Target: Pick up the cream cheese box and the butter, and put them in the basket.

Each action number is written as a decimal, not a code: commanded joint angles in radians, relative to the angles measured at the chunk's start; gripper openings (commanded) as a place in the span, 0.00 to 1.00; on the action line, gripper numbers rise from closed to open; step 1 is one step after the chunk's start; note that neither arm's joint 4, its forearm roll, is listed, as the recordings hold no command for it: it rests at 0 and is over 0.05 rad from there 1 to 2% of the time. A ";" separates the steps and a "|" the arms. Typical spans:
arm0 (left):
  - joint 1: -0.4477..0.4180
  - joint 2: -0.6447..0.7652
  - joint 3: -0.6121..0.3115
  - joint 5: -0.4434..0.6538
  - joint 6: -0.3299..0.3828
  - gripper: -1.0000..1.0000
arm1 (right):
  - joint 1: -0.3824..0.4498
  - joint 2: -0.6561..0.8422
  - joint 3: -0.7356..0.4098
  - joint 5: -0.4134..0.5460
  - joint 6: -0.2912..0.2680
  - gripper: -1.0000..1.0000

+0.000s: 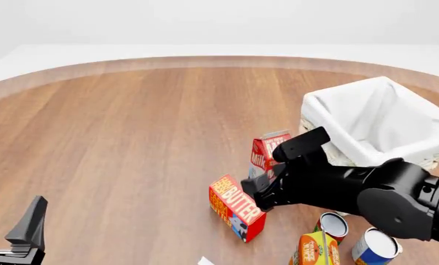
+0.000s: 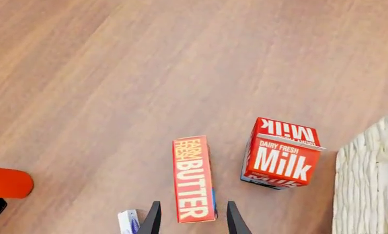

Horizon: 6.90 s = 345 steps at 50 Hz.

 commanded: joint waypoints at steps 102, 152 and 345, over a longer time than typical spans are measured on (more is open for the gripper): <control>0.000 0.000 0.000 0.000 0.000 1.00 | 0.034 0.263 0.107 -0.262 0.107 1.00; 0.000 0.000 0.000 0.000 0.000 1.00 | 0.036 0.340 0.117 -0.336 0.134 1.00; 0.000 0.000 0.000 0.000 0.000 1.00 | -0.725 -0.410 -0.246 0.108 0.182 0.00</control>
